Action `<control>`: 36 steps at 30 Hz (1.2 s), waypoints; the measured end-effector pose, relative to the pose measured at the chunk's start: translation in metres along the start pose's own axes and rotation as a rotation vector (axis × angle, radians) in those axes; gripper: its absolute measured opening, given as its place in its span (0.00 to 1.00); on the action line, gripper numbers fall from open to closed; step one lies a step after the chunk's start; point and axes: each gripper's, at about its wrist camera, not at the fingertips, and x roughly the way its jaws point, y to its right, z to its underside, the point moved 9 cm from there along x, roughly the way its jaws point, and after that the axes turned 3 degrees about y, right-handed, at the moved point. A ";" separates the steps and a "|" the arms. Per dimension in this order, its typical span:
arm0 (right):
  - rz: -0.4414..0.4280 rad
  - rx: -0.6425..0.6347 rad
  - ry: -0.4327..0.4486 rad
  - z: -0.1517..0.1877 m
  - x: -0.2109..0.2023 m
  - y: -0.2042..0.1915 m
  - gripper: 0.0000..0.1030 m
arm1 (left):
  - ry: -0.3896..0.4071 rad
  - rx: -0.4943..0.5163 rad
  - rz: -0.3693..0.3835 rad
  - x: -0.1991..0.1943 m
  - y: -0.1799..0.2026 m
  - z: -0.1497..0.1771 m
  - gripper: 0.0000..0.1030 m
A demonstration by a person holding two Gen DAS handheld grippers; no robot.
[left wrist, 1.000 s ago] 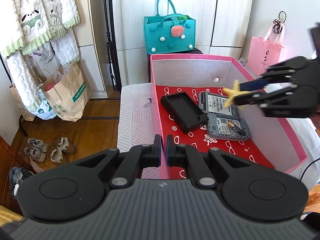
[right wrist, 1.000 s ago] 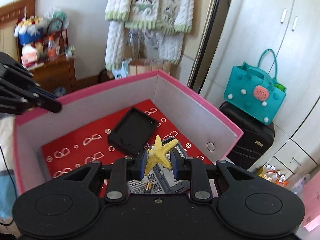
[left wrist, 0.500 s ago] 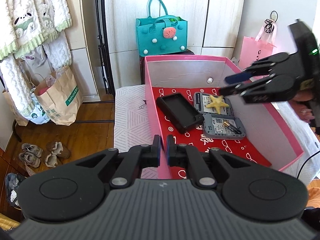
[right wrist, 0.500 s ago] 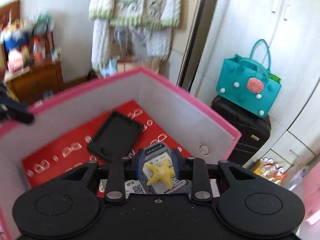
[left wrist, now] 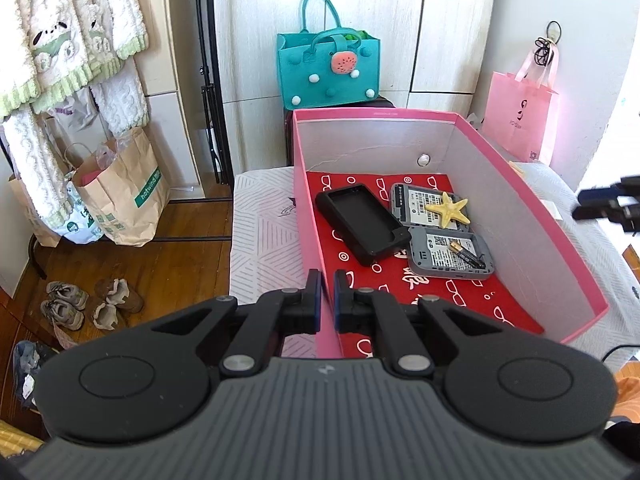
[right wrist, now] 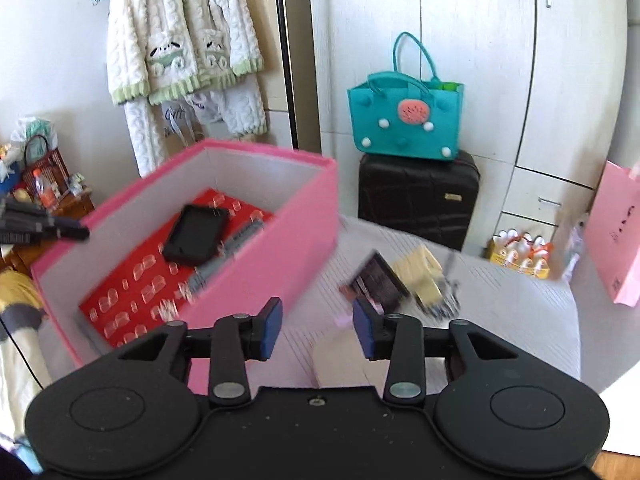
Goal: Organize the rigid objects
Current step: 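Lower the right gripper onto the beige round compact and grasp it, then lift the beige compact and carry it over the pink box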
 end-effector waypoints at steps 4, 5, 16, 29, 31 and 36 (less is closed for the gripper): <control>-0.007 -0.001 -0.016 0.028 0.001 0.005 0.49 | -0.030 0.006 -0.013 -0.001 0.002 -0.002 0.05; -0.008 -0.001 -0.010 0.033 0.001 0.007 0.53 | -0.035 0.009 -0.020 -0.001 0.002 -0.002 0.05; 0.052 -0.166 -0.008 0.053 0.037 0.023 0.72 | -0.076 -0.061 -0.050 0.001 0.000 -0.006 0.05; -0.010 -0.127 -0.054 0.058 0.077 0.028 0.78 | -0.088 -0.114 -0.114 0.003 0.003 -0.011 0.05; -0.006 -0.112 -0.051 0.060 0.074 0.030 0.78 | -0.094 -0.113 -0.121 0.003 0.003 -0.012 0.05; 0.002 -0.032 -0.029 0.061 0.058 0.037 0.78 | -0.093 -0.101 -0.130 0.002 0.005 -0.011 0.05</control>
